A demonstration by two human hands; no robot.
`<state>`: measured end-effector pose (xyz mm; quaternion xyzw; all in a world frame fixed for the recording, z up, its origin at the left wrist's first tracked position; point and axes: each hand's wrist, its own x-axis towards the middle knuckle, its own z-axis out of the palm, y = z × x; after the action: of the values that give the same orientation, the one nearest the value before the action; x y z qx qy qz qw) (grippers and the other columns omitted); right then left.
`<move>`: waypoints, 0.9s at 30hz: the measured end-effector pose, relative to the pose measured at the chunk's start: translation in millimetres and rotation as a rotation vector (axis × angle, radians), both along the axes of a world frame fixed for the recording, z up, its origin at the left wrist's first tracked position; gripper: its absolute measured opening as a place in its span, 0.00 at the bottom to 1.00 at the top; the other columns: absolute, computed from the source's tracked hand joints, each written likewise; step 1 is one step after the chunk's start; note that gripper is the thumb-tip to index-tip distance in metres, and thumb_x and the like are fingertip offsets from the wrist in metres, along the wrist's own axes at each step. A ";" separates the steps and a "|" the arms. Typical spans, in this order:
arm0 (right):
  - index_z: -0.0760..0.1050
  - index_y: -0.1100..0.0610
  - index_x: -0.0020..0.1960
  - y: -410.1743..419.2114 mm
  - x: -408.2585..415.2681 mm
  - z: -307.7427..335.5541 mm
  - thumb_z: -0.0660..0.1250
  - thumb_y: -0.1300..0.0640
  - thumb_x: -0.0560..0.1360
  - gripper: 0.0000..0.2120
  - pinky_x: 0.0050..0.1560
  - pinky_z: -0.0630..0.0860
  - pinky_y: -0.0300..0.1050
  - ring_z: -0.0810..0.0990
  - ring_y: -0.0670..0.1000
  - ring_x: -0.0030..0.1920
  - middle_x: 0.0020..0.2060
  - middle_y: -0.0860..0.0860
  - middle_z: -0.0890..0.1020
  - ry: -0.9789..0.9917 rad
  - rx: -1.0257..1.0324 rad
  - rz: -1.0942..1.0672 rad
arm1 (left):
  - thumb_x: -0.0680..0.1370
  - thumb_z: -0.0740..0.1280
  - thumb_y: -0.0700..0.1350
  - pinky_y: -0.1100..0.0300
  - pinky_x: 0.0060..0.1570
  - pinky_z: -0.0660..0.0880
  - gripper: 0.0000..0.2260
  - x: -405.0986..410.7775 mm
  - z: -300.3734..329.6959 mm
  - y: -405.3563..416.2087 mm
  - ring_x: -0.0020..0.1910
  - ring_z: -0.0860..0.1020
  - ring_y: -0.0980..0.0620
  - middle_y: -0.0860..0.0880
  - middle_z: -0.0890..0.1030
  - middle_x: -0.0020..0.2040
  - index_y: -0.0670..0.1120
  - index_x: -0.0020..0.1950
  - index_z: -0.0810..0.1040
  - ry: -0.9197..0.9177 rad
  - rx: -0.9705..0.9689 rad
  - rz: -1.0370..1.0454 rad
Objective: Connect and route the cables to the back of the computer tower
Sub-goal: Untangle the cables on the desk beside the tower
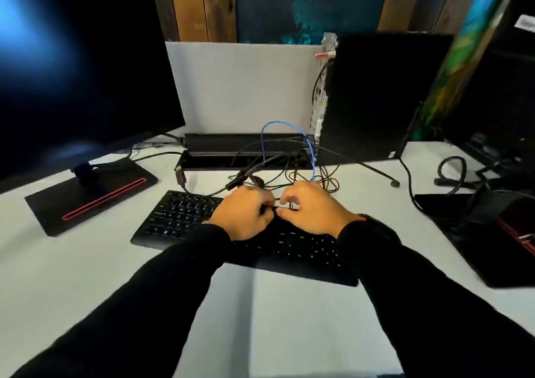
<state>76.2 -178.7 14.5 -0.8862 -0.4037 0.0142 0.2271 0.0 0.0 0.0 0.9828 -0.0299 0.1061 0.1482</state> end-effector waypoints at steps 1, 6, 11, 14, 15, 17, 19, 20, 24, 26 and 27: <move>0.81 0.50 0.48 4.2 5.7 -4.6 0.72 0.45 0.75 0.09 0.49 0.79 0.49 0.79 0.49 0.46 0.44 0.47 0.79 0.008 0.011 0.023 | 0.72 0.58 0.54 0.51 0.48 0.78 0.13 7.6 -7.4 2.1 0.47 0.80 0.47 0.53 0.82 0.43 0.52 0.46 0.80 -0.010 -0.017 -0.039; 0.81 0.51 0.43 15.5 29.9 -29.4 0.72 0.53 0.74 0.02 0.47 0.80 0.50 0.79 0.46 0.41 0.40 0.46 0.78 0.081 0.085 0.012 | 0.72 0.58 0.53 0.50 0.47 0.78 0.12 36.7 -23.1 8.3 0.45 0.80 0.47 0.52 0.82 0.43 0.51 0.46 0.79 0.019 -0.095 -0.047; 0.80 0.51 0.47 12.0 28.1 -48.4 0.66 0.52 0.75 0.06 0.45 0.79 0.52 0.76 0.47 0.42 0.41 0.43 0.72 0.055 0.149 0.022 | 0.74 0.58 0.54 0.49 0.46 0.77 0.13 43.0 -35.5 11.2 0.44 0.78 0.48 0.53 0.79 0.41 0.52 0.46 0.79 0.017 -0.136 -0.061; 0.79 0.50 0.47 15.5 24.1 -40.9 0.61 0.46 0.73 0.11 0.45 0.78 0.54 0.75 0.50 0.44 0.43 0.43 0.70 0.045 0.107 0.021 | 0.75 0.57 0.54 0.48 0.46 0.78 0.14 40.3 -32.8 8.3 0.44 0.79 0.47 0.52 0.80 0.41 0.52 0.47 0.80 0.004 -0.157 -0.031; 0.78 0.49 0.46 17.2 24.5 -37.6 0.60 0.45 0.73 0.11 0.46 0.78 0.55 0.75 0.50 0.44 0.43 0.43 0.69 0.050 0.091 0.022 | 0.75 0.58 0.54 0.48 0.46 0.78 0.13 39.6 -31.8 8.4 0.44 0.79 0.47 0.52 0.79 0.41 0.51 0.47 0.80 -0.005 -0.167 -0.026; 0.78 0.49 0.46 17.4 25.4 -35.7 0.62 0.46 0.74 0.09 0.47 0.78 0.56 0.75 0.50 0.45 0.43 0.44 0.69 0.070 0.074 0.027 | 0.75 0.59 0.53 0.49 0.46 0.77 0.12 38.2 -32.4 9.0 0.43 0.78 0.47 0.53 0.79 0.40 0.51 0.47 0.80 -0.011 -0.196 -0.020; 0.79 0.51 0.48 14.6 24.5 -37.5 0.65 0.50 0.76 0.07 0.47 0.77 0.55 0.74 0.50 0.44 0.42 0.43 0.69 0.040 0.069 0.054 | 0.75 0.59 0.53 0.50 0.46 0.77 0.11 37.7 -34.3 9.8 0.43 0.78 0.48 0.53 0.79 0.40 0.51 0.47 0.80 -0.025 -0.191 -0.014; 0.80 0.52 0.49 12.0 25.3 -40.4 0.65 0.51 0.76 0.07 0.47 0.77 0.54 0.75 0.50 0.44 0.41 0.43 0.69 0.020 0.074 0.073 | 0.75 0.60 0.53 0.50 0.46 0.77 0.12 37.6 -36.7 9.9 0.43 0.79 0.48 0.53 0.80 0.41 0.52 0.47 0.80 -0.029 -0.187 -0.008; 0.81 0.52 0.52 9.0 30.2 -33.0 0.66 0.52 0.79 0.07 0.49 0.75 0.49 0.74 0.49 0.46 0.42 0.46 0.71 -0.008 0.008 0.103 | 0.74 0.59 0.55 0.50 0.47 0.77 0.14 40.5 -32.6 9.8 0.43 0.79 0.49 0.52 0.82 0.41 0.51 0.47 0.82 -0.015 -0.206 0.002; 0.79 0.50 0.48 9.2 31.3 -30.3 0.66 0.51 0.79 0.05 0.49 0.71 0.47 0.72 0.49 0.47 0.41 0.45 0.69 -0.007 -0.044 0.110 | 0.73 0.60 0.56 0.51 0.46 0.77 0.14 42.0 -30.5 6.5 0.43 0.79 0.48 0.51 0.82 0.40 0.50 0.45 0.82 0.012 -0.224 0.053; 0.77 0.49 0.46 9.9 31.2 -29.2 0.66 0.51 0.78 0.04 0.48 0.68 0.45 0.71 0.48 0.46 0.41 0.45 0.69 -0.003 -0.060 0.099 | 0.74 0.61 0.56 0.52 0.46 0.77 0.13 44.3 -29.1 4.4 0.44 0.79 0.47 0.50 0.82 0.40 0.50 0.44 0.81 0.034 -0.232 0.092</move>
<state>107.4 -168.8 -14.7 -0.8716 -0.4467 0.0361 0.1989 44.3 4.4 -29.1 0.9611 0.0302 0.0986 0.2562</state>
